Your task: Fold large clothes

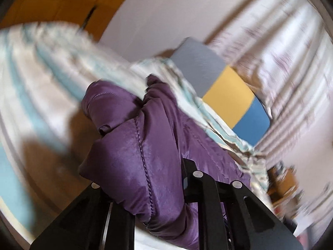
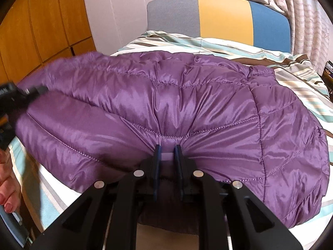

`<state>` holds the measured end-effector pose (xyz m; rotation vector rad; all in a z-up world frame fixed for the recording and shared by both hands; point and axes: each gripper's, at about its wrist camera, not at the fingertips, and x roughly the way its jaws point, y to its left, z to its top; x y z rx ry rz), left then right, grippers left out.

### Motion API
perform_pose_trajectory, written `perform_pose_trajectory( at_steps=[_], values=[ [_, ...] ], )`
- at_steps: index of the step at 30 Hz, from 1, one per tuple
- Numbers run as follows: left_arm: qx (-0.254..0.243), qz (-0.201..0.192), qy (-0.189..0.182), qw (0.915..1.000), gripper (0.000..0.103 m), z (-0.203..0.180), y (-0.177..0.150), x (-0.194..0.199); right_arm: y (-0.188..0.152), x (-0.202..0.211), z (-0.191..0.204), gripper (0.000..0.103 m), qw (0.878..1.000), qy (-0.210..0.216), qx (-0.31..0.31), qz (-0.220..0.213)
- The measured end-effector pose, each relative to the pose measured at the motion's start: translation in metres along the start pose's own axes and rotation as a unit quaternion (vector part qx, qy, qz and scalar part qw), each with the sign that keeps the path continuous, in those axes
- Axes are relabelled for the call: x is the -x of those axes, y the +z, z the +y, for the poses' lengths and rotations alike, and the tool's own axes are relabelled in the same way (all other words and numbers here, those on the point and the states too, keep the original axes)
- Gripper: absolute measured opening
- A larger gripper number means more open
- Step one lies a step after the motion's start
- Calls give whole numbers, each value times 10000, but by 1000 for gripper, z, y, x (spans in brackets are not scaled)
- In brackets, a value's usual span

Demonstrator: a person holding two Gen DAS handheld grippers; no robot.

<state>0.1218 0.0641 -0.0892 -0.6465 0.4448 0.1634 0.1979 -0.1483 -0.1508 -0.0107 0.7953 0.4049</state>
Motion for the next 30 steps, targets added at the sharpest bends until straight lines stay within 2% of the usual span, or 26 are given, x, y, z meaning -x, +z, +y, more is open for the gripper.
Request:
perform_pose_trajectory(
  at_steps=[3, 4, 6, 10, 11, 12, 13, 14, 15, 17, 20, 24, 26, 30],
  values=[
    [-954, -277, -99, 9950, 16, -38, -2, 10, 0, -1, -1, 13, 10000, -10, -49, 17],
    [-1130, -314, -131, 9930, 16, -45, -4, 11, 0, -1, -2, 13, 10000, -4, -71, 23],
    [-1688, -377, -258, 9846, 16, -69, -10, 14, 1, -1, -3, 13, 9999, 13, -106, 26],
    [-2445, -398, -499, 9676, 16, -105, -22, 16, 3, 0, -6, 13, 9997, 106, -205, -7],
    [-2596, -397, -496, 9636, 16, -110, -27, 16, 3, 4, -9, 16, 9993, 184, -304, -64],
    [-2755, -382, -479, 9593, 16, -116, -30, 15, 4, 10, -17, 25, 9982, 267, -504, -167],
    [-2901, -366, -467, 9552, 16, -121, -33, 14, 2, 18, -24, 29, 9966, 307, -709, -297],
    [-3065, -352, -446, 9502, 16, -126, -37, 13, 1, 27, -31, 37, 9951, 282, -844, -439],
    [-3152, -341, -443, 9474, 16, -130, -38, 12, -1, 34, -33, 39, 9944, 207, -893, -531],
    [-3254, -312, -450, 9440, 16, -139, -40, 5, -4, 49, -42, 39, 9935, -98, -892, -697],
    [-3438, -283, -419, 9377, 16, -151, -48, 1, -8, 65, -64, 39, 9896, -828, -922, -736],
    [-3754, -260, -434, 9255, 16, -167, -62, -1, -15, 83, -108, 47, 9742, -1706, -1199, -863],
    [-3931, -248, -443, 9181, 16, -174, -71, -2, -19, 90, -127, 48, 9673, -1960, -1345, -884],
    [-4166, -197, -482, 9076, 16, -192, -84, -8, -29, 104, -162, 61, 9464, -2592, -1734, -837]
  ],
)
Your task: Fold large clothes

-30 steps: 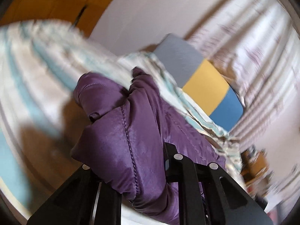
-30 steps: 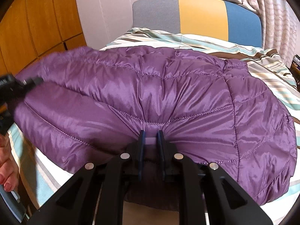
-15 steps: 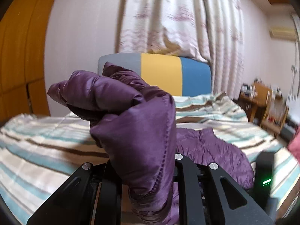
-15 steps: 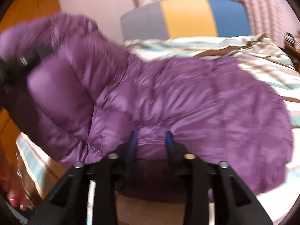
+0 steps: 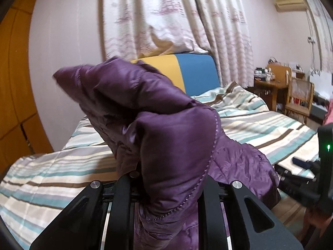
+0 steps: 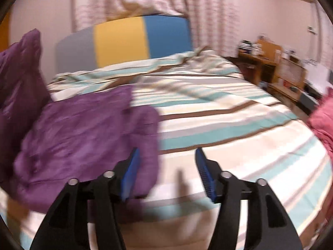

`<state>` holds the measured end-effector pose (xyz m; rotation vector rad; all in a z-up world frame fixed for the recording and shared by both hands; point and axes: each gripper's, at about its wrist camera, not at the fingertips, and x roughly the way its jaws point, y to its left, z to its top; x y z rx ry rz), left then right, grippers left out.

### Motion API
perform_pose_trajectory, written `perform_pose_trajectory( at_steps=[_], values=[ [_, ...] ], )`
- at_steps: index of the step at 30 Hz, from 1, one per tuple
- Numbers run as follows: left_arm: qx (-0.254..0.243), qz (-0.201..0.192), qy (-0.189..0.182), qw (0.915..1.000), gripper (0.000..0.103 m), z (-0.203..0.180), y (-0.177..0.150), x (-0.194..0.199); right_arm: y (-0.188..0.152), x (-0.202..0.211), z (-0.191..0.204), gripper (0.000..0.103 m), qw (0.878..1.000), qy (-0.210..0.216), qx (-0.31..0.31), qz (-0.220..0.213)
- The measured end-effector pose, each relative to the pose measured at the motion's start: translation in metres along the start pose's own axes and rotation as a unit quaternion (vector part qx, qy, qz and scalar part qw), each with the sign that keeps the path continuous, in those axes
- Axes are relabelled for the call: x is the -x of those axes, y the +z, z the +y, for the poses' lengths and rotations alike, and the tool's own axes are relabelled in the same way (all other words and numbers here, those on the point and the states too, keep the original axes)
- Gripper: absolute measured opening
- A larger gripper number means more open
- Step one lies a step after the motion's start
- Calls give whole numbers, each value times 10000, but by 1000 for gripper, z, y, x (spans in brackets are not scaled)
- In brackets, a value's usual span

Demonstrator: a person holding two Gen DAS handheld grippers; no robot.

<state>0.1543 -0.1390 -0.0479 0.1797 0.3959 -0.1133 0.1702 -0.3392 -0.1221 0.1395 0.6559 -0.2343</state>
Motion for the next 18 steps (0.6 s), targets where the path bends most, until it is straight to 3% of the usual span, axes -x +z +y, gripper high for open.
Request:
perform_pose_trajectory(
  at_steps=[5, 8, 18],
  values=[
    [-286, 53, -82, 9995, 17, -24, 1, -11, 2, -1, -24, 71, 9948, -1015, 55, 1],
    [-448, 76, -189, 9988, 17, -40, -1, -15, -1, 2, -32, 74, 9908, -1344, 83, -99],
    [-888, 363, -578, 9937, 17, -86, -18, -37, -5, -6, -36, 82, 9912, -1315, 136, -83]
  ],
)
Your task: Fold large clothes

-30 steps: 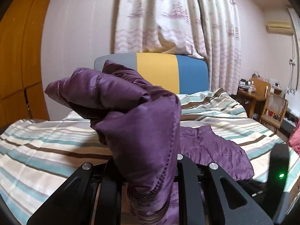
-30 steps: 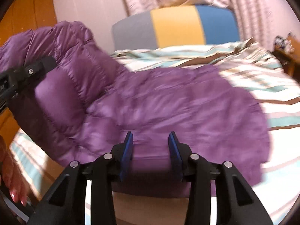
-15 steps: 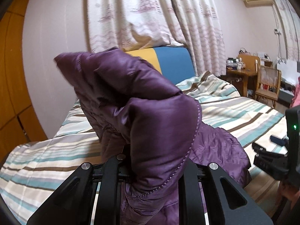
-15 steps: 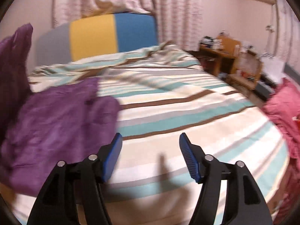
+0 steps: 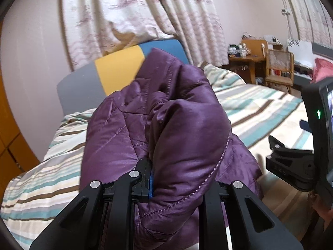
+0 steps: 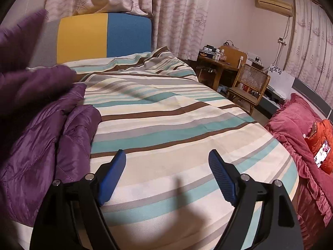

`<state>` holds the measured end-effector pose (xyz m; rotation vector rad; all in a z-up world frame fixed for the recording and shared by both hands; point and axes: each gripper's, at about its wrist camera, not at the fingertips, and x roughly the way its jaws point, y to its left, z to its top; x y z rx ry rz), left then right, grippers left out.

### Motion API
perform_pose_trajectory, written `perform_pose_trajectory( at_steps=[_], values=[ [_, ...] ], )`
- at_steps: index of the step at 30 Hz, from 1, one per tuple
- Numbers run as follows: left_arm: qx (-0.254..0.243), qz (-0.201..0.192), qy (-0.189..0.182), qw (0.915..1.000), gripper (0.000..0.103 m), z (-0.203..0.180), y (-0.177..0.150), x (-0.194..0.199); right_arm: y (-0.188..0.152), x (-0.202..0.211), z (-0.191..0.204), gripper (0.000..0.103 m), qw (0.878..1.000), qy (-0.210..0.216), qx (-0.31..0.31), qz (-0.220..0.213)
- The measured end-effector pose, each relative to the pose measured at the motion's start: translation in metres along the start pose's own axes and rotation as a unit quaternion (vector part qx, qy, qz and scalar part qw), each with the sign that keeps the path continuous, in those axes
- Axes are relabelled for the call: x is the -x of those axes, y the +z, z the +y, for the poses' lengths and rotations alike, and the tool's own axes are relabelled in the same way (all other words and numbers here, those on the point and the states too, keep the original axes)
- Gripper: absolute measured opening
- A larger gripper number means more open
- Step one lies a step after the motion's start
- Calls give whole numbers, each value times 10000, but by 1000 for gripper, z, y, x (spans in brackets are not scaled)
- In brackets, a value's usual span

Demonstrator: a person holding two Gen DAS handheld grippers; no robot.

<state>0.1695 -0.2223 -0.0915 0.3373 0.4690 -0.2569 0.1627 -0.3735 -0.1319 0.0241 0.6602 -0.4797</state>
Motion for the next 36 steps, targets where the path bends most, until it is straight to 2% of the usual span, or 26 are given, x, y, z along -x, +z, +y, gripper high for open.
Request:
perform_pose_trajectory(
  at_steps=[4, 8, 11, 15, 17, 19, 22, 25, 34, 35, 36],
  values=[
    [-85, 103, -163, 9998, 17, -16, -5, -8, -1, -5, -2, 82, 9999, 32, -70, 73],
    [82, 259, -521, 9983, 21, -22, -9, -17, -1, -7, -1, 82, 9999, 18, -78, 121],
    [176, 284, -624, 9975, 21, -24, -12, -21, -2, -8, 1, 82, 9999, 2, -55, 153],
    [165, 329, -806, 9961, 36, -27, -12, -23, -3, -11, 3, 82, 9998, -1, -10, 200],
    [160, 314, -948, 9949, 49, -28, -12, -22, -3, -11, 4, 82, 9998, -9, 10, 222],
    [208, 269, -1235, 9918, 68, -30, -12, -18, -4, -12, 4, 82, 9997, -12, 13, 234],
    [255, 180, -1500, 9882, 70, -33, -14, -9, -4, -12, 3, 82, 9997, 6, -15, 255],
    [579, 104, -1764, 9826, 70, -25, -16, 1, -4, -15, 1, 83, 9995, 15, -67, 324],
    [955, -52, -2238, 9699, 74, -18, -27, 33, -4, -17, 2, 85, 9993, -4, -45, 358],
    [1004, -53, -2287, 9683, 76, -17, -28, 36, -5, -18, 2, 85, 9993, -3, -43, 360],
    [1059, -49, -2351, 9662, 83, -15, -29, 40, -5, -18, 2, 85, 9993, 0, -49, 359]
  ],
)
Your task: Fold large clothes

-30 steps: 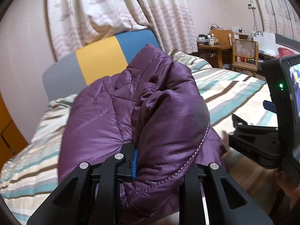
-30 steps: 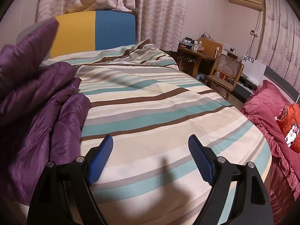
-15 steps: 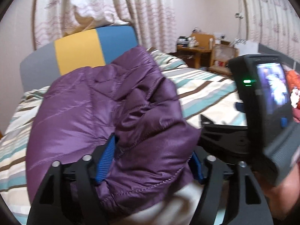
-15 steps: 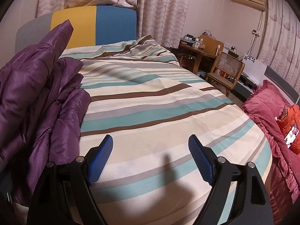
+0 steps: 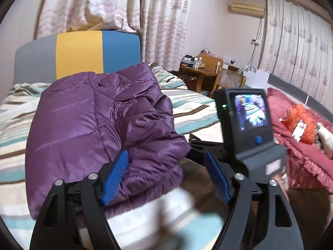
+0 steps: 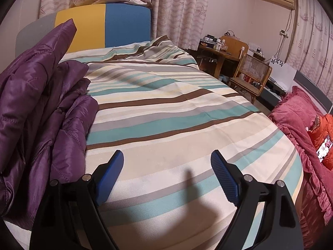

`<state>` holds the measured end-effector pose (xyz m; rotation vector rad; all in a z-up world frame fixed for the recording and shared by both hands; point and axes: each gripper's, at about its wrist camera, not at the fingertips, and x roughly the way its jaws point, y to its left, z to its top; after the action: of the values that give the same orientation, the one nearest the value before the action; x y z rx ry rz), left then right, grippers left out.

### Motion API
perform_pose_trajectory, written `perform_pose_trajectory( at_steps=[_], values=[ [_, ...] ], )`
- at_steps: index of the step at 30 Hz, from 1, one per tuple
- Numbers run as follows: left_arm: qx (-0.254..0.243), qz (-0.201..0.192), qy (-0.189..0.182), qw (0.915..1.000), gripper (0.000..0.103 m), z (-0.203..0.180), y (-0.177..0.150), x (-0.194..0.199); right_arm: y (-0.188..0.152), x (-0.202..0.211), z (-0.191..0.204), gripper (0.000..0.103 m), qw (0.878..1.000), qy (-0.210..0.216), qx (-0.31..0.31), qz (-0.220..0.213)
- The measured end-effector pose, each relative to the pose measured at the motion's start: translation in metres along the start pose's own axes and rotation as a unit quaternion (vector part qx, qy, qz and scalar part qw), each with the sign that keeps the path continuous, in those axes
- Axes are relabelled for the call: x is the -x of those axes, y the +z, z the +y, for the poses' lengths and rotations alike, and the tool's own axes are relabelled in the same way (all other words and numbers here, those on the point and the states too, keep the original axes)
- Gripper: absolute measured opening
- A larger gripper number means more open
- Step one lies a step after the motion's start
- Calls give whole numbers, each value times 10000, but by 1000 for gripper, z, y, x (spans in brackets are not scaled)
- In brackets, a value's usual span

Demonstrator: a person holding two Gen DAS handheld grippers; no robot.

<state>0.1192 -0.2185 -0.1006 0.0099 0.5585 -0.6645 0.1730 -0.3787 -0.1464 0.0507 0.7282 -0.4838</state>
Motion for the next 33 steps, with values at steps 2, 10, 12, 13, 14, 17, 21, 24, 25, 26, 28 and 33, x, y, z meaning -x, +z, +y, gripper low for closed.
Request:
perform_pose_trajectory(
  at_steps=[2, 10, 12, 13, 14, 17, 21, 24, 25, 26, 28, 33],
  values=[
    [155, -79, -76, 9998, 86, 3, -1, 12, 0, 0, 0, 86, 10000, 5, -8, 0],
    [1018, -567, 599, 9914, 91, 42, 6, 46, -1, -1, 1, 87, 10000, 2, 19, 7],
    [1407, -670, 976, 9830, 91, 66, 13, 52, -1, -1, 1, 87, 10000, -3, 21, 7],
    [1573, -663, 1114, 9790, 91, 75, 15, 52, -1, -1, 2, 87, 10000, -4, 27, 7],
    [1844, -650, 1285, 9722, 91, 90, 19, 52, -1, -1, 2, 87, 10000, -6, 32, 9],
    [2478, -604, 1546, 9545, 91, 124, 26, 50, -1, -1, 1, 87, 10000, -3, 42, 3],
    [2694, -268, 1831, 9451, 91, 151, 36, 31, -1, -2, 1, 87, 10000, 4, 41, 4],
    [2483, 56, 1875, 9503, 91, 156, 42, 13, 0, -2, 1, 87, 10000, 13, 41, 6],
    [2375, 237, 1825, 9538, 91, 155, 46, 4, 0, -2, 1, 87, 10000, 15, 40, 3],
    [2292, 349, 1766, 9566, 91, 153, 47, -3, 0, -2, 1, 87, 10000, 14, 46, 5],
    [1958, 531, 1764, 9632, 91, 143, 46, -16, 0, -2, 0, 87, 10000, 23, 37, -15],
    [1377, 606, 1913, 9699, 91, 121, 39, -29, 1, 12, -11, 87, 9990, 301, -184, -287]
  ],
)
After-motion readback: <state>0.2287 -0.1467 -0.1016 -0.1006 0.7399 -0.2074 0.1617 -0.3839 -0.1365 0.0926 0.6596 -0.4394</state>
